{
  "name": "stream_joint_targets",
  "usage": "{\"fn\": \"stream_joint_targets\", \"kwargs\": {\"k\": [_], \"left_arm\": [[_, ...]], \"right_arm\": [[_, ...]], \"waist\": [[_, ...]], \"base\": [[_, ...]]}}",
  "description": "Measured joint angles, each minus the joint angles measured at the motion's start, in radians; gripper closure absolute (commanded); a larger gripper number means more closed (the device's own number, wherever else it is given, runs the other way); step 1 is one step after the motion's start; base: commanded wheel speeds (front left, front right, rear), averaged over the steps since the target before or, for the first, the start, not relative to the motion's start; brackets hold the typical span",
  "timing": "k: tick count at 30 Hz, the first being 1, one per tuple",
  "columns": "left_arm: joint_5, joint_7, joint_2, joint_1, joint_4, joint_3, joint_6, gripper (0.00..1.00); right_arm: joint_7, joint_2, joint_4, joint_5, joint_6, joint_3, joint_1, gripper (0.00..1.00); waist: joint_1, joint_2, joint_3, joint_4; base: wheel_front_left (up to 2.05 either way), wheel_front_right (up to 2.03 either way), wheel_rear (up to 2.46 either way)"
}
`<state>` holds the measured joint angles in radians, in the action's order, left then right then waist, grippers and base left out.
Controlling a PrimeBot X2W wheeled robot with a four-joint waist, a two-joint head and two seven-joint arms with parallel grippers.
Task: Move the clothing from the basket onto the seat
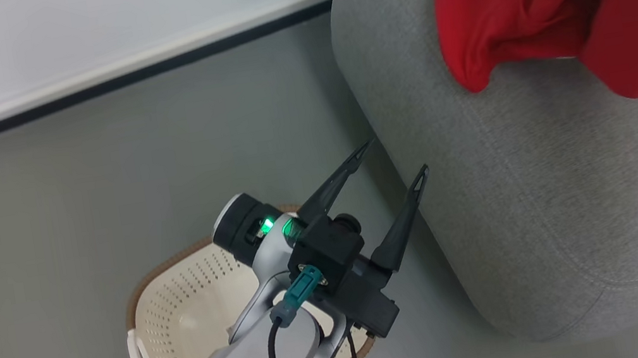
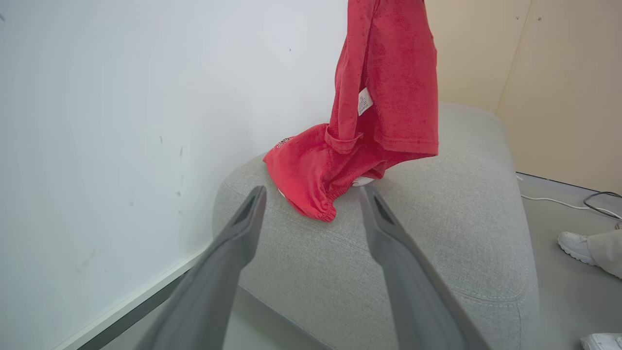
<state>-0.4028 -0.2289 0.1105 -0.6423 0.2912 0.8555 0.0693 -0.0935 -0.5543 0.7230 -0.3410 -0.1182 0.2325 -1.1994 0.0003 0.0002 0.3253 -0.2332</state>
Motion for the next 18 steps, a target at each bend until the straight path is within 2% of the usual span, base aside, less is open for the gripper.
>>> {"fn": "stream_joint_targets", "kwargs": {"k": [10,18], "left_arm": [[0.054,0.043,0.004,-0.099,-0.057,0.018,-0.008,0.00],[0.089,0.060,0.054,-0.136,-0.073,0.011,-0.010,0.00]], "right_arm": [[-0.005,0.071,0.122,-0.032,0.014,0.001,0.056,1.00],[-0.033,0.110,0.210,-0.047,0.028,-0.011,0.054,1.00]], "waist": [[0.0000,0.0000,0.167,0.037],[-0.0001,0.0001,0.283,0.048]], "base": [[0.00,0.00,0.00],[0.00,0.00,0.00]]}}
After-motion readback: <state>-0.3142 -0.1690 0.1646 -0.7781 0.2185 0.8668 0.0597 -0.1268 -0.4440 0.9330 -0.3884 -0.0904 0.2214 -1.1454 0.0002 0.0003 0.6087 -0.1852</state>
